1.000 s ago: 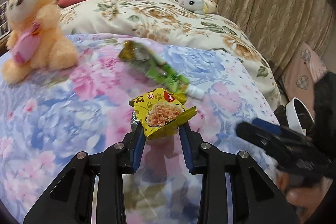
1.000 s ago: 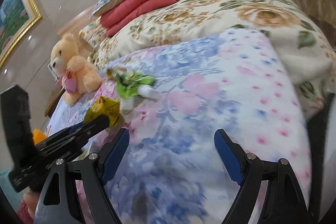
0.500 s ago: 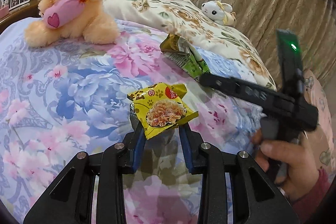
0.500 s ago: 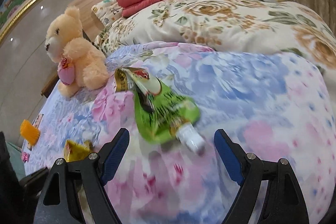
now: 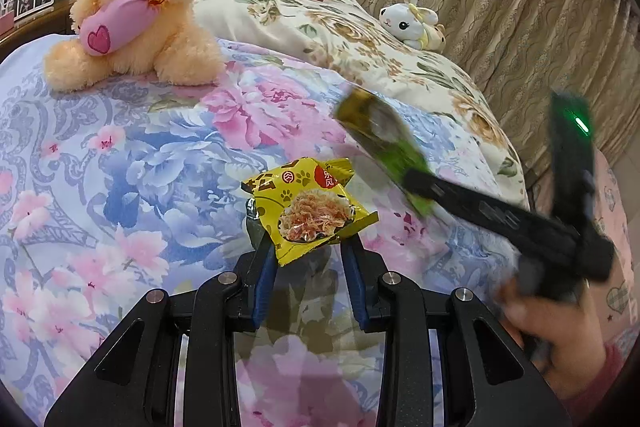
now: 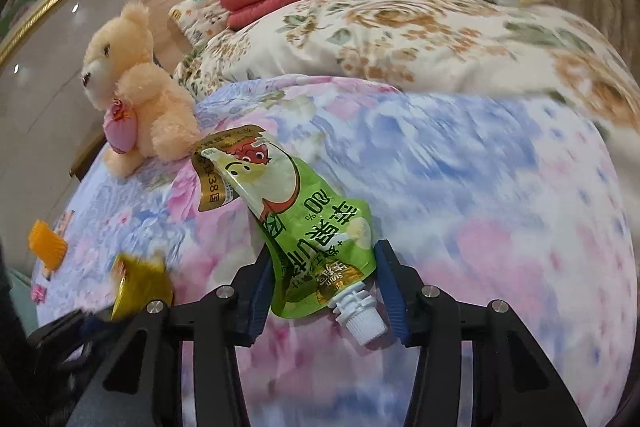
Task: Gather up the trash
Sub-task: 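Grasp the yellow snack bag with the left tool while the right tool grasps the green pouch, then carry the yellow snack bag and green pouch over the bin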
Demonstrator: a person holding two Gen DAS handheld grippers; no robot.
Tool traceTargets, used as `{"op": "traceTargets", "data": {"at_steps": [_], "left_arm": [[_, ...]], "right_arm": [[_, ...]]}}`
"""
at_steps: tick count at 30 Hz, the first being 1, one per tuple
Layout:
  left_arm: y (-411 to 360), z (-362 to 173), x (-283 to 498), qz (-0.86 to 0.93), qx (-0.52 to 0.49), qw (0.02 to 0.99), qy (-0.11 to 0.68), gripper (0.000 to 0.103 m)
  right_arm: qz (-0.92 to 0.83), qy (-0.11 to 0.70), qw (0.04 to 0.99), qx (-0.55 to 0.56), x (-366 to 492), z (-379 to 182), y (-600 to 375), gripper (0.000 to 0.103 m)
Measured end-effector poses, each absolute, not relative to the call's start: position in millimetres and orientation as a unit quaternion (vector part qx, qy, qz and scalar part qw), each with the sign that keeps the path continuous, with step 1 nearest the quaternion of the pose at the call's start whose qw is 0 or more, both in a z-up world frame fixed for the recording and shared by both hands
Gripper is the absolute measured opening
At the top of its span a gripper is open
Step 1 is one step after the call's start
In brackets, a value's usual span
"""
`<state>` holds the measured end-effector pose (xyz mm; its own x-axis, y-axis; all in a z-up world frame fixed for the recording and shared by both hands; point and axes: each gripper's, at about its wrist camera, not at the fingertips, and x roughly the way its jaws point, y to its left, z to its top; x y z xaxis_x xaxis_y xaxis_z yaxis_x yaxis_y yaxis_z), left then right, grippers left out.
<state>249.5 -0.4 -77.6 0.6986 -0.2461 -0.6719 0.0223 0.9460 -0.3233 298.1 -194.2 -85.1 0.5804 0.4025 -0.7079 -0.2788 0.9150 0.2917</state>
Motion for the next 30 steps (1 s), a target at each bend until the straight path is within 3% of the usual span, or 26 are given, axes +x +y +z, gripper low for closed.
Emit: {"op": "traceTargets", "data": {"at_steps": [5,7,10,16,18,20,30], "left_arm": [[-2,-77,249,-0.076,-0.144,0.91,0.381,0.03],[-2,-77,249,-0.078,-0.143,0.91,0.382,0.03],[-2,-77,249,-0.078,-0.142,0.91,0.381,0.03],[0,-76,248,-0.079,-0.146,0.912,0.376,0.03],[-1,-75,248,-0.08,-0.143,0.912,0.377,0.03],[-3,-75,247,-0.081,-0.138,0.912,0.376,0.03],[-36,-66,219,-0.107,-0.099,0.914,0.38,0.03]], "right_arm": [[0.17,0.427,0.877,0.141,251,-84,-227,0.05],[0.167,0.423,0.879,0.142,238,-84,-229,0.058],[0.163,0.415,0.888,0.107,237,-85,-224,0.067],[0.175,0.422,0.889,0.045,256,-87,-208,0.074],[0.172,0.42,0.891,0.026,256,-88,-205,0.069],[0.171,0.419,0.891,0.029,252,-88,-208,0.052],[0.162,0.39,0.898,0.12,201,-70,-250,0.047]]}}
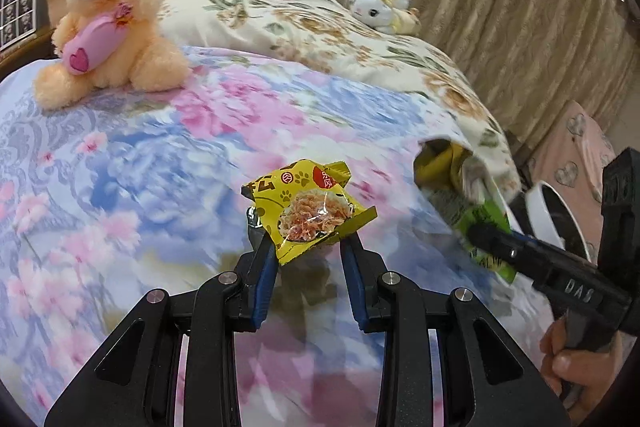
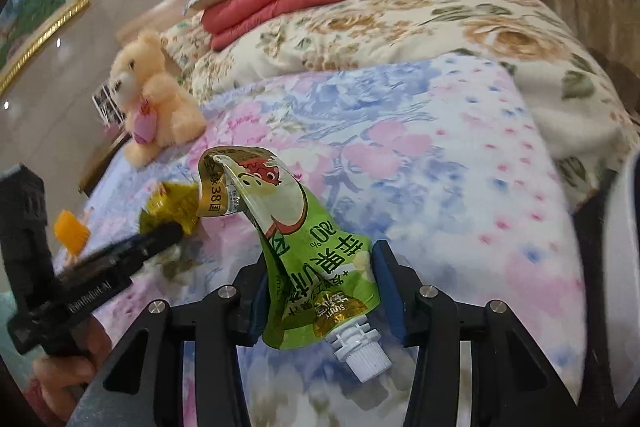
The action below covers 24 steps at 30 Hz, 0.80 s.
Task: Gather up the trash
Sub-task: 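Carry the yellow snack bag and green pouch over the bin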
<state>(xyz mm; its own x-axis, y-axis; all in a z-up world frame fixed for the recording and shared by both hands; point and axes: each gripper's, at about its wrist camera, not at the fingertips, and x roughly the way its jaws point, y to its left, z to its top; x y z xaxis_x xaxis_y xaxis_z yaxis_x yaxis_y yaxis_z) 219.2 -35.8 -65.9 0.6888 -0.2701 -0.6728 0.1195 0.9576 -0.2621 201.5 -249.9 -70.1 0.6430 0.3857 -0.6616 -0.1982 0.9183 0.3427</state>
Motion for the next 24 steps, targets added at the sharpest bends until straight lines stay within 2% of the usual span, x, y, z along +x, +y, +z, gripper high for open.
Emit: {"op": "traceTargets", "data": {"at_steps": [24], "left_arm": [[-149,-29,159,-0.21,-0.015,0.91,0.358,0.029]], "right_arm": [[0.094,0.348,0.91,0.205,117,-57,-345,0.047]]}}
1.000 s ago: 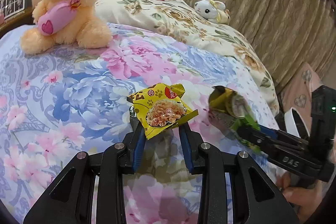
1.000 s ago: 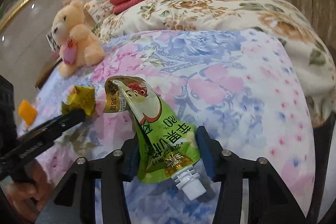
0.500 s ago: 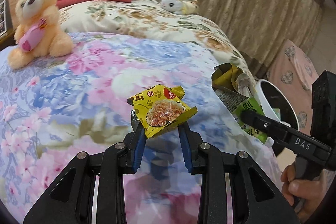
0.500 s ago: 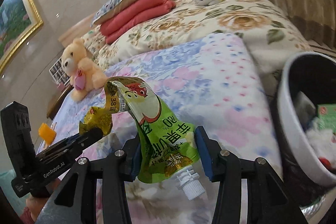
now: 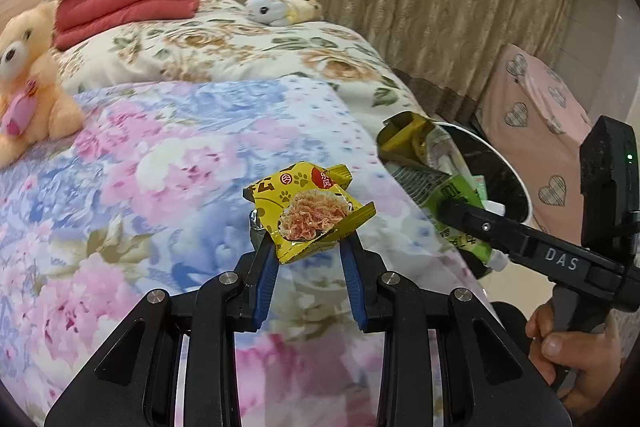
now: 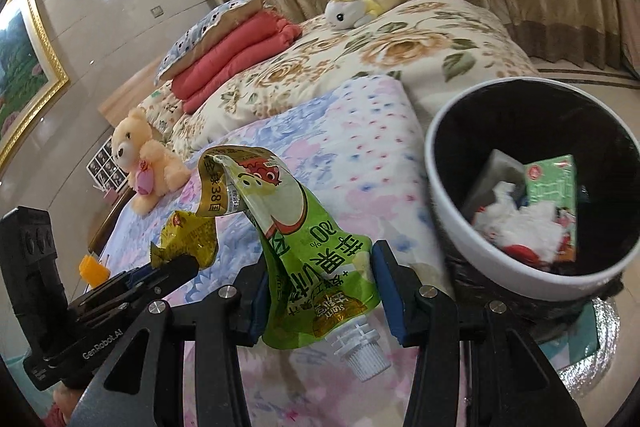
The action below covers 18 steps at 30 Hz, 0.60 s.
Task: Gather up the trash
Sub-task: 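Carry the yellow snack bag and green pouch over the bin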
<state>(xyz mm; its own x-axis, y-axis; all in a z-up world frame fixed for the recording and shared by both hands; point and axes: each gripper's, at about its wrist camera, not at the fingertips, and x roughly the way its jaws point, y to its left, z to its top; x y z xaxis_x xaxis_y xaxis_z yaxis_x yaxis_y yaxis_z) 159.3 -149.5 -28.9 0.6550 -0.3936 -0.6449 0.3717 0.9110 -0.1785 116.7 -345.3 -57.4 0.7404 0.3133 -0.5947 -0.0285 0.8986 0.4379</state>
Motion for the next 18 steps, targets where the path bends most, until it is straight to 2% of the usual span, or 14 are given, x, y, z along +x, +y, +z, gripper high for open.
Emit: {"op": "traceTargets", "data": {"at_steps": [18], "left_arm": [[-211,-11,145,-0.263,0.025,0.902,0.34,0.029]], "right_arm": [[0.044,0.324,0.918,0.223,83,-45,-400,0.047]]}}
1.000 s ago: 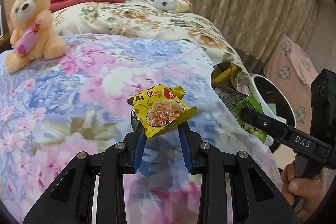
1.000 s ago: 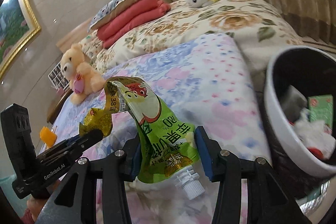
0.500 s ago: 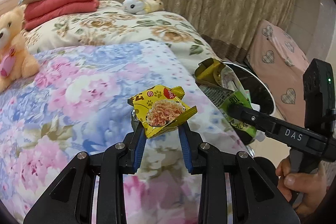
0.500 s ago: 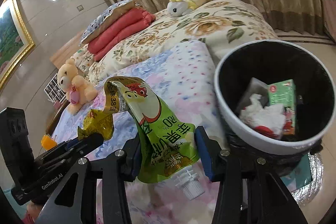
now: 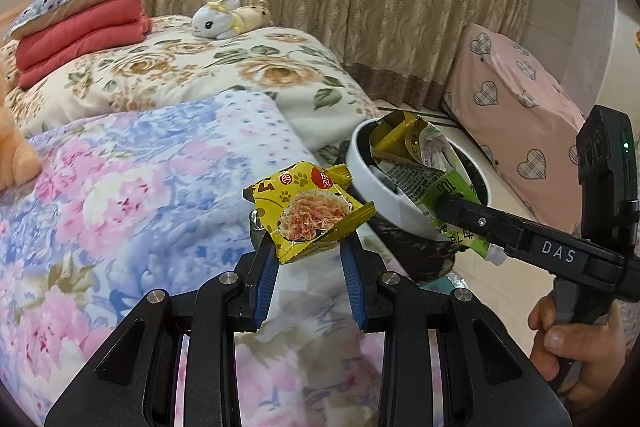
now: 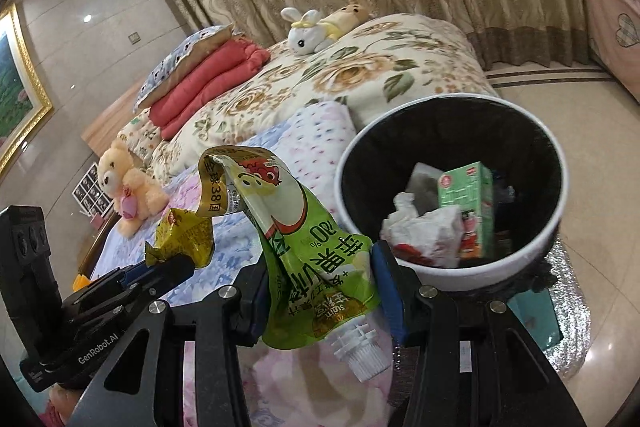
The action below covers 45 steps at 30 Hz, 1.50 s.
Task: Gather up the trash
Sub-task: 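Carry the yellow snack bag and green pouch over the bin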
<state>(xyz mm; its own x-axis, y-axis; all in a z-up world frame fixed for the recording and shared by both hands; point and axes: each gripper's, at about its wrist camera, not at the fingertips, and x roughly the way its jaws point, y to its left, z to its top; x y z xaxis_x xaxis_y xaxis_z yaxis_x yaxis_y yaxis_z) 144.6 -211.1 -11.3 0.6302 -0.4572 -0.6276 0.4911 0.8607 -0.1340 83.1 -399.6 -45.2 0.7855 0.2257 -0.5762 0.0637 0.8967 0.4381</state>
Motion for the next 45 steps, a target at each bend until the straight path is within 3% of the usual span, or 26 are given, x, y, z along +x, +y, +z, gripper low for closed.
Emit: {"op": "traceTargets", "data": {"at_steps": [45], "left_arm": [[-305,-4,169,-0.31,0.069,0.885,0.341,0.029]], "right_arm": [[-0.032,0.317,0.918,0.237,93,-39,-484,0.047]]}}
